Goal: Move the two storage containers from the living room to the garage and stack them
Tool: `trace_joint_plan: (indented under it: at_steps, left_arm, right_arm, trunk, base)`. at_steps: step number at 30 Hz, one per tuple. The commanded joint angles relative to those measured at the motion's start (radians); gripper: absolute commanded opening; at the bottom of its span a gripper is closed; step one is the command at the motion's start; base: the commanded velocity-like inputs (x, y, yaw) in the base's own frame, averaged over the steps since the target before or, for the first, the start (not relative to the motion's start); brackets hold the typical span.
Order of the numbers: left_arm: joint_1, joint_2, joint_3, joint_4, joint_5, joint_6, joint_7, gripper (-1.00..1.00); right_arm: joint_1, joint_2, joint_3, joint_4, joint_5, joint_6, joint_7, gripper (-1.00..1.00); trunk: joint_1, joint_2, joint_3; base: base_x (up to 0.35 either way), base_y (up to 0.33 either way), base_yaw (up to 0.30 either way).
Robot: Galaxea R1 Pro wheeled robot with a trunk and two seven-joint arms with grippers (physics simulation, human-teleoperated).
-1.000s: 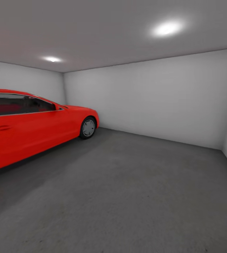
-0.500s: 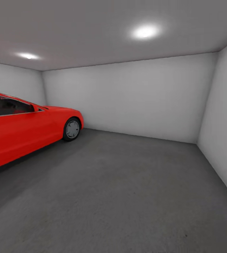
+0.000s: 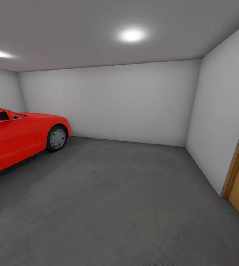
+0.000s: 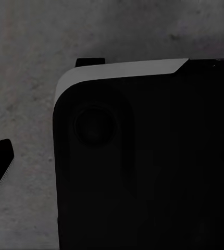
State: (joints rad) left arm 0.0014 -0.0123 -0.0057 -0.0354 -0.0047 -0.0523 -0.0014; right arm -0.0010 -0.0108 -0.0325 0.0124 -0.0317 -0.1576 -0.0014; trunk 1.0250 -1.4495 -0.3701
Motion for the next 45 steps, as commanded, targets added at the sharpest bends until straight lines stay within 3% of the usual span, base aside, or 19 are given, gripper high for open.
trace_joint_plan:
  at_steps: [1, 35, 45]
  left_arm:
    - [0.0, 0.0, 0.0, -0.001, 0.001, -0.003, 0.0, 1.0]
    - [0.0, 0.004, 0.002, -0.001, 0.008, -0.004, 0.002, 1.0]
    - [0.0, 0.008, 0.002, -0.004, 0.01, -0.003, 0.004, 1.0]
  right_arm:
    - [-0.001, 0.0, -0.003, 0.001, -0.003, -0.005, 0.0, 1.0]
    - [-0.001, 0.0, -0.003, 0.001, -0.002, -0.005, 0.001, 1.0]
    - [-0.001, 0.0, 0.0, 0.001, 0.005, -0.002, 0.001, 1.0]
  trunk:
    - [0.0, 0.0, -0.001]
    - [0.0, 0.0, -0.001]
    - [0.0, 0.0, -0.001]
  base:
    - [0.0, 0.0, -0.3]
    - [0.0, 0.0, -0.298]
    - [0.098, 0.0, -0.063]
